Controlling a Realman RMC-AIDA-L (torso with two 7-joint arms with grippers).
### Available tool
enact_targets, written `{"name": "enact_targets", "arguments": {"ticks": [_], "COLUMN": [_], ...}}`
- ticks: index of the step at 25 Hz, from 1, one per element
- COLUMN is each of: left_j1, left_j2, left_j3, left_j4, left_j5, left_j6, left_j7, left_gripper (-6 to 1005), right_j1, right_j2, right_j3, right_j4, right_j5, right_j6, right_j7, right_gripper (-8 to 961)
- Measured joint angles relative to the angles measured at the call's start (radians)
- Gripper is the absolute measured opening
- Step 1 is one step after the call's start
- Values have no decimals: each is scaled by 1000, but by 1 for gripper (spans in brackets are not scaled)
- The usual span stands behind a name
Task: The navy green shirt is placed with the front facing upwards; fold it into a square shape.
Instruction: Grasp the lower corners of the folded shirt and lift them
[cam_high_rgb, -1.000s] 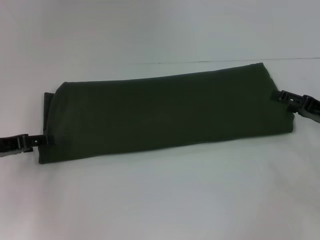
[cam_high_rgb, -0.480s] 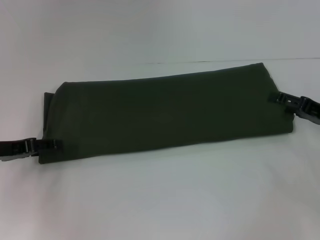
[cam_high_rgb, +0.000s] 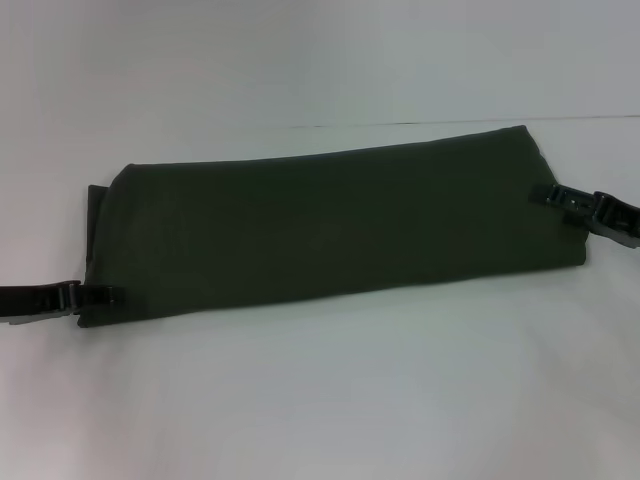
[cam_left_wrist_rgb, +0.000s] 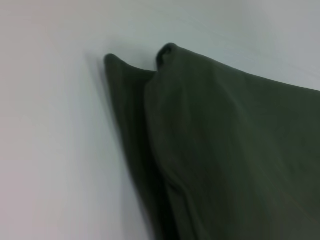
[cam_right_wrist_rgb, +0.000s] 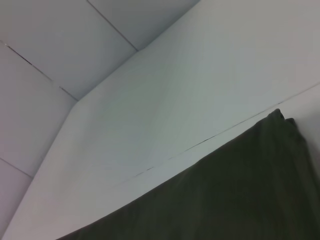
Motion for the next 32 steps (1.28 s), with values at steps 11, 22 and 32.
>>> {"name": "enact_targets", "arguments": {"ticks": [11,22,32], "left_j1": [-6,-7,-12], "left_j2": [-2,-1,1], "left_j3": [14,10,12], "left_j4": [-4,-3,-5], "left_j5": [16,16,10], "left_j6": [-24,-23,-13], "left_j7": [-4,-7,-8], "left_gripper": [319,17,7], "right_j1": [0,48,215], "right_j2": [0,-121,-161], "right_j3": [0,-102,-116], "right_j4": [0,-63,-76], "right_j5": [0,-179,-548], "right_j6": [-4,-18,-59], "right_j7": [1,424,649], "right_gripper": [945,942,941]}}
